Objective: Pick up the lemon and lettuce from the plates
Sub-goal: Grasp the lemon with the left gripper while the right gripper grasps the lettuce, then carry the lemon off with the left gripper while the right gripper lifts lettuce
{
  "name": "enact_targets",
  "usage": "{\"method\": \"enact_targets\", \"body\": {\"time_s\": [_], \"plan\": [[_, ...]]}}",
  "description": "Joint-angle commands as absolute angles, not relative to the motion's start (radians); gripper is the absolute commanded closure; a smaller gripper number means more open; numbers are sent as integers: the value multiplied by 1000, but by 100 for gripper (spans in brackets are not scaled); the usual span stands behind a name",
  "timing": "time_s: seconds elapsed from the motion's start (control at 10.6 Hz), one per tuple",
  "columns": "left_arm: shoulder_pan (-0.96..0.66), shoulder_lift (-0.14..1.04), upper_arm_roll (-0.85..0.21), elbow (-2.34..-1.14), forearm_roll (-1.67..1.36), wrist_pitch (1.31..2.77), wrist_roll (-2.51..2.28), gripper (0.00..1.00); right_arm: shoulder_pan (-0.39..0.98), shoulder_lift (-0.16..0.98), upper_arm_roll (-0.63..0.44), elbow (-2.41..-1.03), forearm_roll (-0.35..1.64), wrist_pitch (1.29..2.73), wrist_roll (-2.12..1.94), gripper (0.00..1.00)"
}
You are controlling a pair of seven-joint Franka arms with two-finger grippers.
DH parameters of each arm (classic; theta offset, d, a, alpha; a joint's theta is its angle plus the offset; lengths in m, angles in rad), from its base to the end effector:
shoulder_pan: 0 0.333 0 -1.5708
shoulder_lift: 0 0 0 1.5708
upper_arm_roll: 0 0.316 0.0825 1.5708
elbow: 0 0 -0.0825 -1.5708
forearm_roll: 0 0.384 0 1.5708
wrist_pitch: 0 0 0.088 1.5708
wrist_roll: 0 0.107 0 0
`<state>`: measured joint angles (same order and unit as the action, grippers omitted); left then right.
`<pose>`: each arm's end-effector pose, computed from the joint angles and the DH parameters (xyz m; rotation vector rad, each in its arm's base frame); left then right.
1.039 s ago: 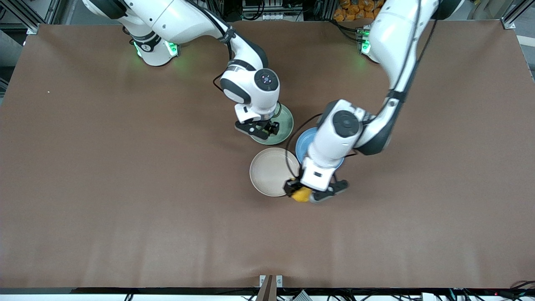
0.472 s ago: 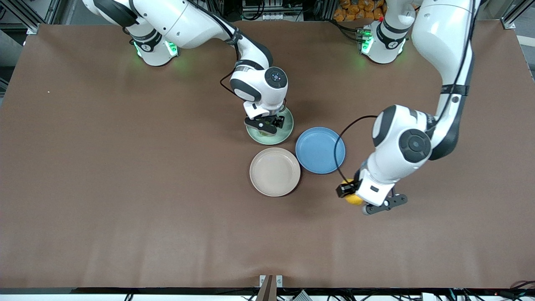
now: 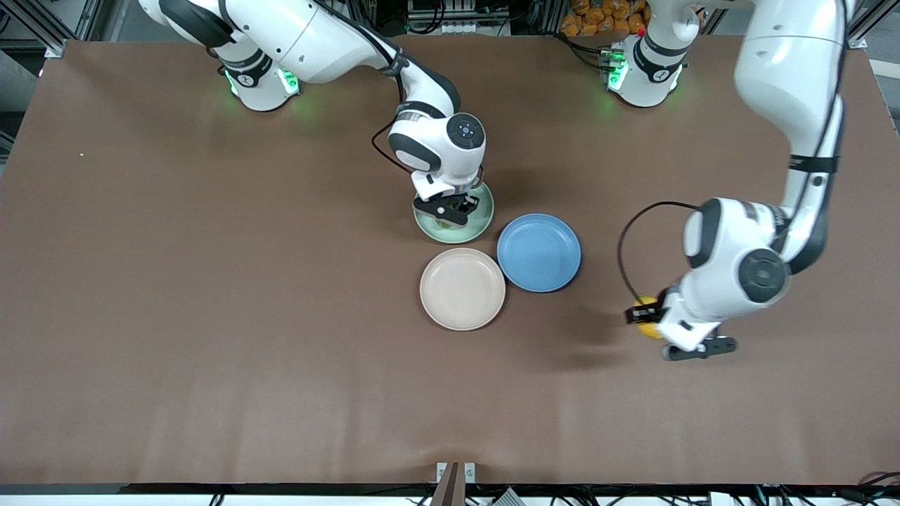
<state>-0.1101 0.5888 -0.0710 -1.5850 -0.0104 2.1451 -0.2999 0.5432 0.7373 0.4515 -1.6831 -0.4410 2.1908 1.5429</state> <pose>0.6819 -0.1186 0.2915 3.0936 0.2106 -0.0590 0.3962 0.5302 0.1917 2.9619 -0.5175 -0.0108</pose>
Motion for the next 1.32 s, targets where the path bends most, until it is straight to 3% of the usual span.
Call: {"method": "enact_targets", "body": {"time_s": [0.0, 0.28, 0.66, 0.76, 0.85, 0.94, 1.04, 1.23], "plan": [[-52, 569, -80, -1643, 56, 2138, -249, 100, 528, 750, 471, -1661, -460, 2189, 1604, 99], [-37, 612, -80, -1702, 66, 2245, -249, 100, 511, 729, 471, -1663, -454, 2183, 1594, 100], [-34, 646, -80, -1717, 110, 2276, -250, 99, 442, 600, 471, -1698, -335, 2149, 1468, 100], [-41, 649, -80, -1712, 112, 2276, -259, 79, 414, 563, 471, -1704, -304, 2113, 1418, 100], [-40, 649, -80, -1709, 113, 2276, -259, 38, 375, 533, 471, -1704, -273, 2064, 1366, 100], [-40, 655, -80, -1706, 115, 2276, -259, 5, 338, 505, 471, -1706, -247, 2033, 1315, 100], [-38, 657, -80, -1703, 115, 2276, -261, 0, 298, 482, 471, -1707, -235, 2002, 1272, 100], [-37, 657, -80, -1698, 115, 2276, -259, 0, 204, 422, 471, -1744, -226, 1982, 1157, 100]]}}
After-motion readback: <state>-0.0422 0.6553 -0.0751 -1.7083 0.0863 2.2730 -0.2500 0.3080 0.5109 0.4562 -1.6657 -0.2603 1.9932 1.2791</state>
